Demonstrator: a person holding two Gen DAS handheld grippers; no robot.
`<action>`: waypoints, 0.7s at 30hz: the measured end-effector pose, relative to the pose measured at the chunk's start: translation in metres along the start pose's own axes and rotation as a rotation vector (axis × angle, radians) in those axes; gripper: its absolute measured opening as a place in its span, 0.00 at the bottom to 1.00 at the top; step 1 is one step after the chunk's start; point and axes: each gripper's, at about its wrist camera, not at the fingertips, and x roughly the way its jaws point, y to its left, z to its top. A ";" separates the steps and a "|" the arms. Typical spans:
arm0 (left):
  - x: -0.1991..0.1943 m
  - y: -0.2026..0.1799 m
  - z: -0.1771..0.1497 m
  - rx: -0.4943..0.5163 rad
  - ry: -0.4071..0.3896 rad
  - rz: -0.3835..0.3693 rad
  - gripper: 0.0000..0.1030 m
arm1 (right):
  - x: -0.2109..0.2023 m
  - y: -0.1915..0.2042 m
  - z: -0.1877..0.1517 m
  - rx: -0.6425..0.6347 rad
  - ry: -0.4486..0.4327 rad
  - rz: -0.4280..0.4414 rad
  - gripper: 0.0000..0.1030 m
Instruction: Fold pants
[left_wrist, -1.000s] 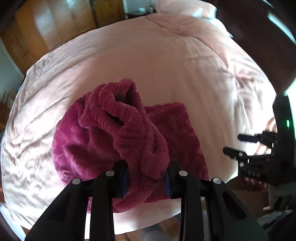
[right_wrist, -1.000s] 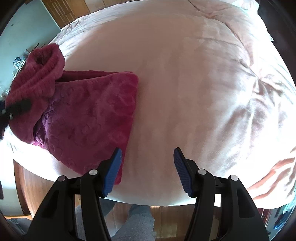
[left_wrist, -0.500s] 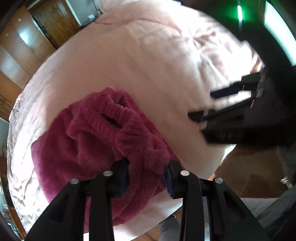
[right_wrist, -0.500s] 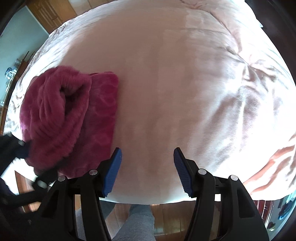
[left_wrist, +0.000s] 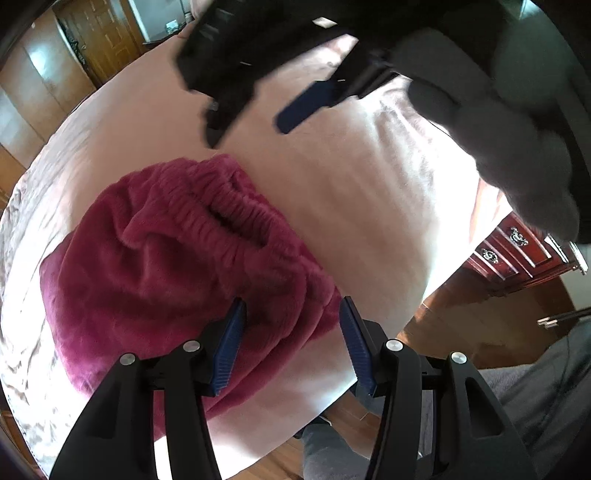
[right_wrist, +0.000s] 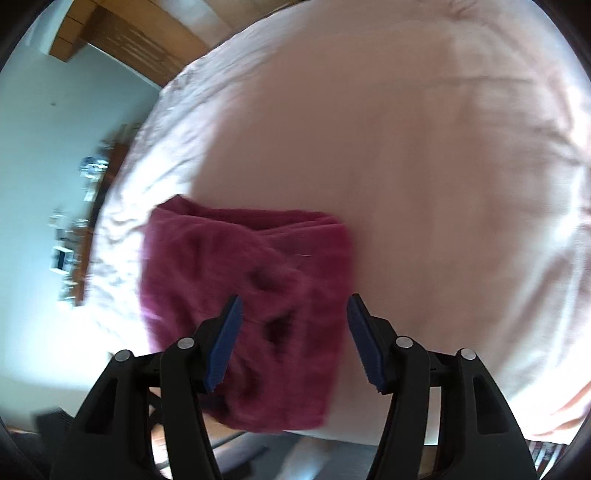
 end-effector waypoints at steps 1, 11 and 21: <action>0.001 0.002 -0.002 -0.012 0.005 0.001 0.51 | 0.007 0.003 0.005 0.017 0.019 0.025 0.65; 0.036 0.008 -0.018 -0.029 0.056 0.037 0.52 | 0.071 0.021 0.032 -0.161 0.051 -0.288 0.65; 0.021 0.032 -0.016 -0.193 0.041 -0.084 0.52 | 0.069 0.016 0.027 -0.198 0.052 -0.289 0.67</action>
